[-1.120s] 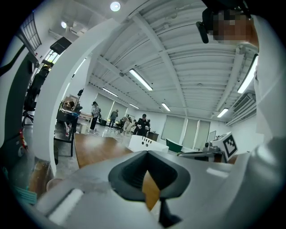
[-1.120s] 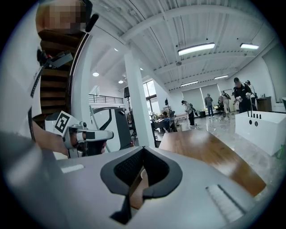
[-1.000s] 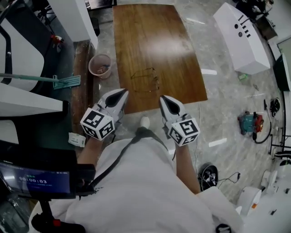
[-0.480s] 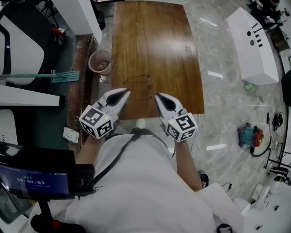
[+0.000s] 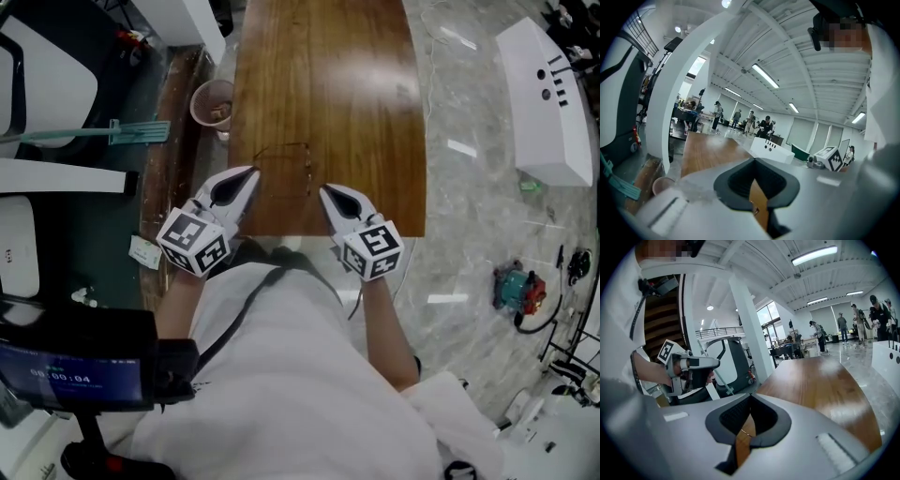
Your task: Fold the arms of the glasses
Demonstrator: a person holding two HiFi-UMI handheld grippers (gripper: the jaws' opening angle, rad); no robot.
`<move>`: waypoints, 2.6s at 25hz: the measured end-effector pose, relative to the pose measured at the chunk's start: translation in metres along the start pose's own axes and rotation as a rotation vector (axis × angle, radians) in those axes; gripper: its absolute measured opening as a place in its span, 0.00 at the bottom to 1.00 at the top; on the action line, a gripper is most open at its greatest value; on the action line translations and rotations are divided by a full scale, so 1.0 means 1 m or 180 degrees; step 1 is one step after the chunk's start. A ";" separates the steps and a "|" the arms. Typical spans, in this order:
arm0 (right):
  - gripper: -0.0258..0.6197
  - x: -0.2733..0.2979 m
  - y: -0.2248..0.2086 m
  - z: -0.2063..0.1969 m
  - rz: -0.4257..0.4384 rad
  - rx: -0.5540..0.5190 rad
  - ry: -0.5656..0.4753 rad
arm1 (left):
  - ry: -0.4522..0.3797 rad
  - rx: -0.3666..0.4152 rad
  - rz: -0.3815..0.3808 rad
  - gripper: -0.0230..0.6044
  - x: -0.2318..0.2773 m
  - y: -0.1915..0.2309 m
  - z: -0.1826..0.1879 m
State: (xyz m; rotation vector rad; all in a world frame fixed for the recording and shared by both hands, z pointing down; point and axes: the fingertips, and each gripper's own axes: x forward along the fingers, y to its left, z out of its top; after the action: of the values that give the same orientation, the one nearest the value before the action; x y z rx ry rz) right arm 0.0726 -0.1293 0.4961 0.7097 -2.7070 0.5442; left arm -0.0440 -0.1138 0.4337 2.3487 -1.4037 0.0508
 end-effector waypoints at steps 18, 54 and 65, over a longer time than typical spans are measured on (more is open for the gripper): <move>0.12 0.068 -0.051 -0.072 -0.0787 0.0378 0.0571 | 0.0435 0.0239 -0.0184 0.04 0.014 0.056 -0.032; 0.11 0.134 -0.086 -0.119 -0.1334 0.0607 0.1276 | 0.0796 0.0130 -0.0568 0.04 0.041 0.123 -0.054; 0.11 0.081 -0.064 -0.051 -0.1219 0.0851 0.0434 | 0.0761 0.0238 -0.0631 0.10 0.037 0.112 -0.038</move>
State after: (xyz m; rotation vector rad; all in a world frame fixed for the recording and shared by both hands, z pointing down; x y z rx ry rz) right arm 0.0472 -0.1924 0.5894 1.1797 -2.3123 0.8264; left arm -0.1145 -0.1778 0.5126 2.4362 -1.0694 0.3217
